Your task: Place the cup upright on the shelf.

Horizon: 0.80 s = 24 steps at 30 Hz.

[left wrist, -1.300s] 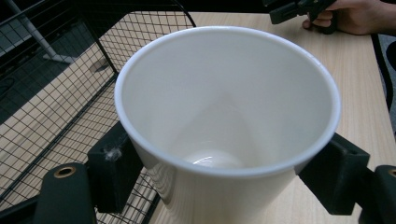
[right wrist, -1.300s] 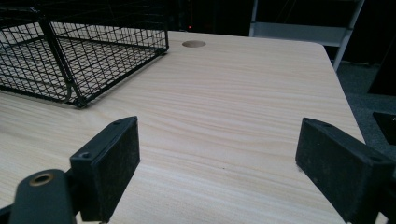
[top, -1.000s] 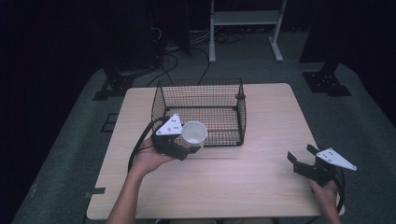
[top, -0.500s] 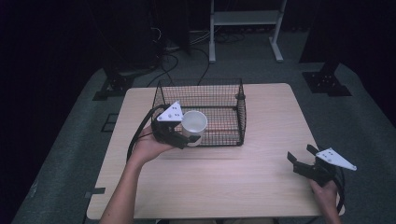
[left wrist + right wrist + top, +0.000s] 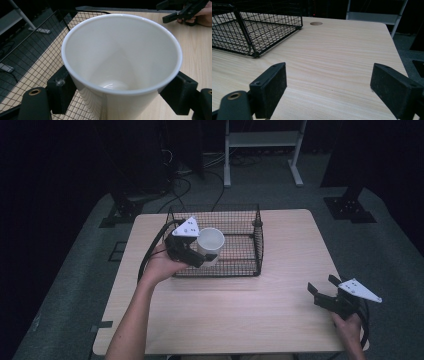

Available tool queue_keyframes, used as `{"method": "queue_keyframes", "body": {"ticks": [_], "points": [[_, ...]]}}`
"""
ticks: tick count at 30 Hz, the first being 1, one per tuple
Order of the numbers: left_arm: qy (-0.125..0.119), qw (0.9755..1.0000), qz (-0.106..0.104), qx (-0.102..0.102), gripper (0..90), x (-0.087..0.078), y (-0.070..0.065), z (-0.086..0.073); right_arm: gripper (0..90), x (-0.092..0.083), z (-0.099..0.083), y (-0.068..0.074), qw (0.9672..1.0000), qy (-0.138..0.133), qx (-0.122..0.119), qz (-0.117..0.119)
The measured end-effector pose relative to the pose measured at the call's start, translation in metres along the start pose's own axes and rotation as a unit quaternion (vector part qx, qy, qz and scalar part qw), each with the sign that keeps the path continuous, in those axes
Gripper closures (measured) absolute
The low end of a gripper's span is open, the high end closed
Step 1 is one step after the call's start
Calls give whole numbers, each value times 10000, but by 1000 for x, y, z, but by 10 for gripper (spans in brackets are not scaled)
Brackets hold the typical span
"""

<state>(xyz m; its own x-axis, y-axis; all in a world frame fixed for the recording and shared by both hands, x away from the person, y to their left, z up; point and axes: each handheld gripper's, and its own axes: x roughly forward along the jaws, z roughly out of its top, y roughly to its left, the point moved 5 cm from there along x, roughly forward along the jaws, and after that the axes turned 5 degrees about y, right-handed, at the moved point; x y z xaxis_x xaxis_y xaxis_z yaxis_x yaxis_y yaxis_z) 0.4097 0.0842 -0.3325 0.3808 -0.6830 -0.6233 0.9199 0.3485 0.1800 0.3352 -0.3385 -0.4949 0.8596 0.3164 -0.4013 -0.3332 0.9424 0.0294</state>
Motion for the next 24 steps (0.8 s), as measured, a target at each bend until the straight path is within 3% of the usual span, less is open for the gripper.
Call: {"method": "queue_keyframes", "body": {"ticks": [24], "points": [[31, 9998, 47, -199, 215, 11, 37, 13, 129, 0, 0, 0, 10000, -7, 13, 22]]}}
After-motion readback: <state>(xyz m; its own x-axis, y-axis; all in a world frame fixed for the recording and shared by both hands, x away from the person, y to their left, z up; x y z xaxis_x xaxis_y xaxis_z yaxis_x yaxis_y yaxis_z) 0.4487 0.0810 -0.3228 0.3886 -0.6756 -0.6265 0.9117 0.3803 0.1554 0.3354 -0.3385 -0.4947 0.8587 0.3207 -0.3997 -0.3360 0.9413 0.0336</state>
